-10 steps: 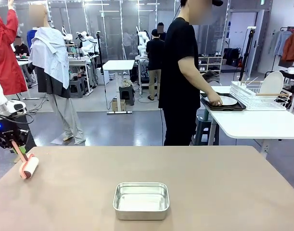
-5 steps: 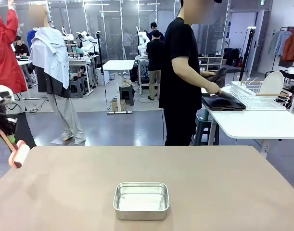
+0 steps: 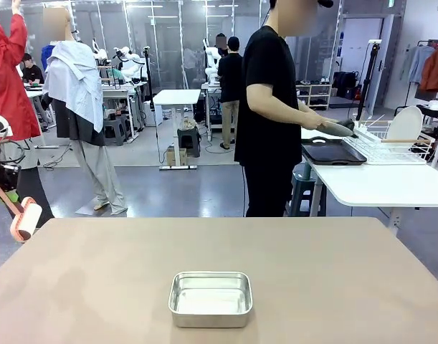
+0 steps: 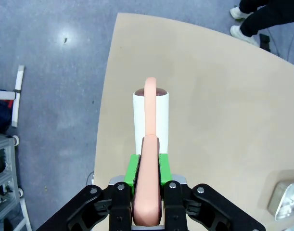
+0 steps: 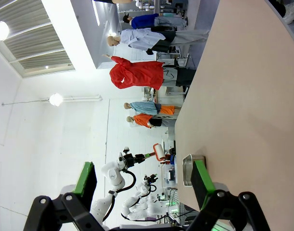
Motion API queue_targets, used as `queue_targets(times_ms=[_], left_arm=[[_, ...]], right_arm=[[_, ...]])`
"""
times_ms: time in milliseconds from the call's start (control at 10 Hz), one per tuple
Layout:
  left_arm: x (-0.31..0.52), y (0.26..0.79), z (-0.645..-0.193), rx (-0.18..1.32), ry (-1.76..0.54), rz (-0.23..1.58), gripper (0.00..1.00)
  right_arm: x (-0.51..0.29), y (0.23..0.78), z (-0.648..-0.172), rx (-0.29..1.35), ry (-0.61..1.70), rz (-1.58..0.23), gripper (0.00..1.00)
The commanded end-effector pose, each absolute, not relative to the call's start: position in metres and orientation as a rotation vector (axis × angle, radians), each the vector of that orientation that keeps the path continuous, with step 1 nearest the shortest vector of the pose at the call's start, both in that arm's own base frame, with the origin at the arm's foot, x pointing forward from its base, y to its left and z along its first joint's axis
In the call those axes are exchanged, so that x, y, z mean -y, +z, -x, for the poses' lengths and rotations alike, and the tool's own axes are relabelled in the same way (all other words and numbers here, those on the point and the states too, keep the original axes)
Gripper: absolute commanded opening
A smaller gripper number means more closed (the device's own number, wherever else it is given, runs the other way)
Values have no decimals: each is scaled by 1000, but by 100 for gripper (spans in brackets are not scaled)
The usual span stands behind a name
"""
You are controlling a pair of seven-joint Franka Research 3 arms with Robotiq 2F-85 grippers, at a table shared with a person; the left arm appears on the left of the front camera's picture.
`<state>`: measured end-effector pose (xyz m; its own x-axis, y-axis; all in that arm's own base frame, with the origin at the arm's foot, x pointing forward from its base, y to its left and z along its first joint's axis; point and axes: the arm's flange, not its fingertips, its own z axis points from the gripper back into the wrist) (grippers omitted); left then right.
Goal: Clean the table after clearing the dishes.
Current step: When the right (or left) Handle tray is removed, use the right hand (or left hand) to clean the right (or left) side of the table with the Lint Roller, then place the Lint Roller back on top of the Airtight Container.
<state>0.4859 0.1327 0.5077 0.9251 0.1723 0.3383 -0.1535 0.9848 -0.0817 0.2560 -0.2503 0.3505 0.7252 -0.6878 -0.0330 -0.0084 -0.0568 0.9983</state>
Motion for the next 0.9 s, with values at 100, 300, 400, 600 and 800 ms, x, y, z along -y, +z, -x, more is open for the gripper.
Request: queue_targets(times_ms=[100, 300, 400, 600, 800], left_arm=[[-136, 511, -490, 350, 170, 47, 21], [-136, 511, -490, 350, 170, 47, 21], [-136, 511, -490, 350, 170, 47, 21], [-136, 511, -490, 350, 170, 47, 21], [-133, 506, -489, 349, 167, 53, 21]], right_arm=[[248, 353, -252, 590, -600, -1544, 100], [248, 353, -252, 590, -600, -1544, 100], [248, 353, -252, 590, -600, -1544, 100], [248, 353, -252, 590, -600, -1544, 100], [248, 353, -252, 590, -600, -1544, 100]])
